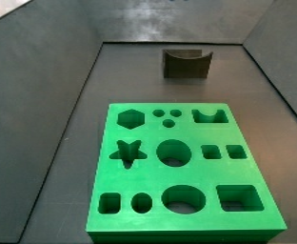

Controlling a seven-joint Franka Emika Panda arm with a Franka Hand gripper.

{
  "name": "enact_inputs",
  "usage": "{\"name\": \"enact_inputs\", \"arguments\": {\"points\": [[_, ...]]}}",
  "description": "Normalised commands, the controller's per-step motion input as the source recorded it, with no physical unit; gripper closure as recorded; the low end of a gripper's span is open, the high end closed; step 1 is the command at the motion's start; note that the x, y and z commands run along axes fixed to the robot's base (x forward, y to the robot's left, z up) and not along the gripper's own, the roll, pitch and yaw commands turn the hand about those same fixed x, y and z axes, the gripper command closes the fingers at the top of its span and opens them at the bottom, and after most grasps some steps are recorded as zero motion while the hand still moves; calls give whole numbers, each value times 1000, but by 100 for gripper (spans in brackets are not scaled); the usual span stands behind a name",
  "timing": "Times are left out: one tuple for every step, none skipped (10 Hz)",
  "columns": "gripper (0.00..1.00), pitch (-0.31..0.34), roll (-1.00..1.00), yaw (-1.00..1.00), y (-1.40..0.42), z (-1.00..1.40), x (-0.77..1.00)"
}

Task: Pick up the 3 prong object. Move up. Rotate the 3 prong object. Place the 3 prong object on the fixture. Regrasp the 3 prong object. Move to above the board. Insert the 3 prong object.
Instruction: Move to above the board.

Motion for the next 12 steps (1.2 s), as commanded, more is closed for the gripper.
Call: {"name": "enact_inputs", "arguments": {"points": [[100, -50, -1000, -197, -1000, 397, -657], [100, -39, -1000, -203, -1000, 418, -703], [100, -38, -1000, -205, -1000, 425, -732], [100, -34, -1000, -204, -821, 363, -668], [100, -30, -1000, -202, -451, 222, -435], [100, -27, -1000, -196, -199, 112, -275], [100, -24, -1000, -187, -84, 54, -178], [100, -27, -1000, -179, -44, 48, -140], [100, -38, -892, -149, -13, 28, -116], [100, -49, -608, -83, 18, 12, -94], [100, -55, -361, -28, 24, 10, -80], [100, -57, -273, -26, 22, 2, -71]]}}
